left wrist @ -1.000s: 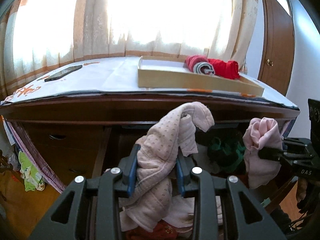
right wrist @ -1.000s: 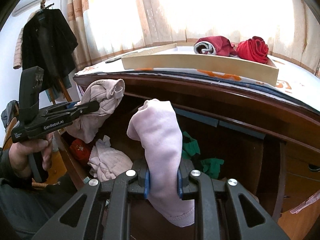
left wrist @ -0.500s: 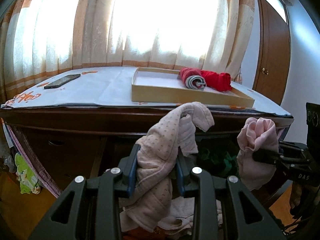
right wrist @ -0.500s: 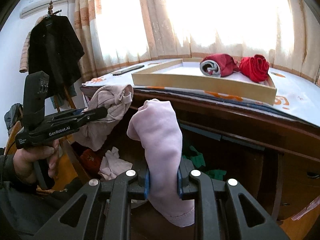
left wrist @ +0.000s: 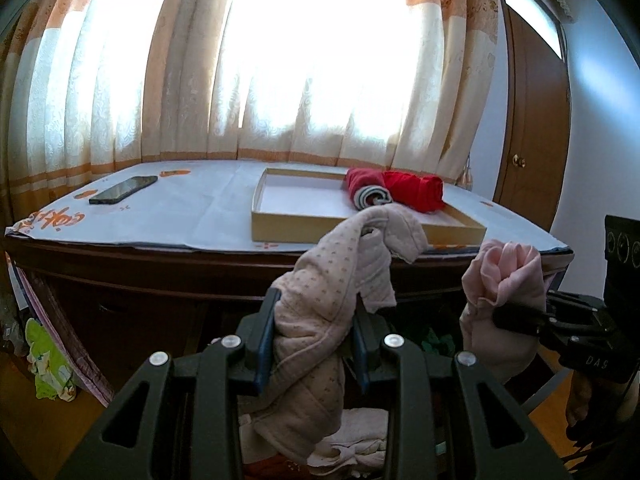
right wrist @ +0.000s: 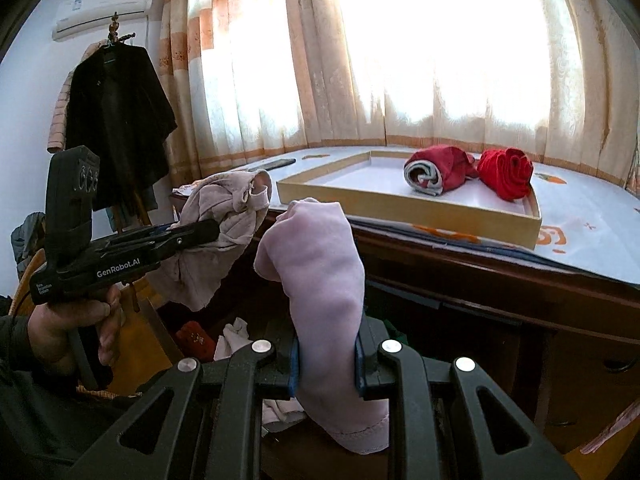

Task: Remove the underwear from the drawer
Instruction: 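Lift the beige and pink underwear out of the drawer toward the tray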

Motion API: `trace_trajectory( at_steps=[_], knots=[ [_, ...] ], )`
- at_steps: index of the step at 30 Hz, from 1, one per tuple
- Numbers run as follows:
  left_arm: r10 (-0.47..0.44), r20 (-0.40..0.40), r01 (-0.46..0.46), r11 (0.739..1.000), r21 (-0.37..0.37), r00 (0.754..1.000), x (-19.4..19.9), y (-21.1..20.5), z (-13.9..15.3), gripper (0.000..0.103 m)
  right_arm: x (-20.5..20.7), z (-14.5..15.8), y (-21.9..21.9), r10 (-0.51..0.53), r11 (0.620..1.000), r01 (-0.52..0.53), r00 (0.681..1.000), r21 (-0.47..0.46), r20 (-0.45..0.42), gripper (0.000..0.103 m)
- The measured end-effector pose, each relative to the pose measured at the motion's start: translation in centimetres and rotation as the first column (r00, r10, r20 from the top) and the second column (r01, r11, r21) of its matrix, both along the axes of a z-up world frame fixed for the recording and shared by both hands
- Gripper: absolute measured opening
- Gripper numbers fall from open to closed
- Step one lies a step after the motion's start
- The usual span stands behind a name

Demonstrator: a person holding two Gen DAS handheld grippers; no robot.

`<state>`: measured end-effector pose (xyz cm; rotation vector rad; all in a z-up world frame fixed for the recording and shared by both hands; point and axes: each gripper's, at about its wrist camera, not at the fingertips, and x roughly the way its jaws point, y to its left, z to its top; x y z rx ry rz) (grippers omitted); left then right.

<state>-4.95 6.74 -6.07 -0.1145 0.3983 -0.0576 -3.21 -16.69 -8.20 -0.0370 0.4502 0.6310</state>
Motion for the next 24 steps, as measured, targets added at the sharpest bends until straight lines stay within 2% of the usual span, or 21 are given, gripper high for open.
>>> trace_trajectory(
  at_steps=[24],
  knots=[
    [-0.015,0.099,0.016,1.000,-0.004,0.995,-1.8,-0.7,2.7,0.031,-1.9,2.2,-0.6,-0.013,1.000,0.010,0.996,0.029,0.083,0.022]
  ],
)
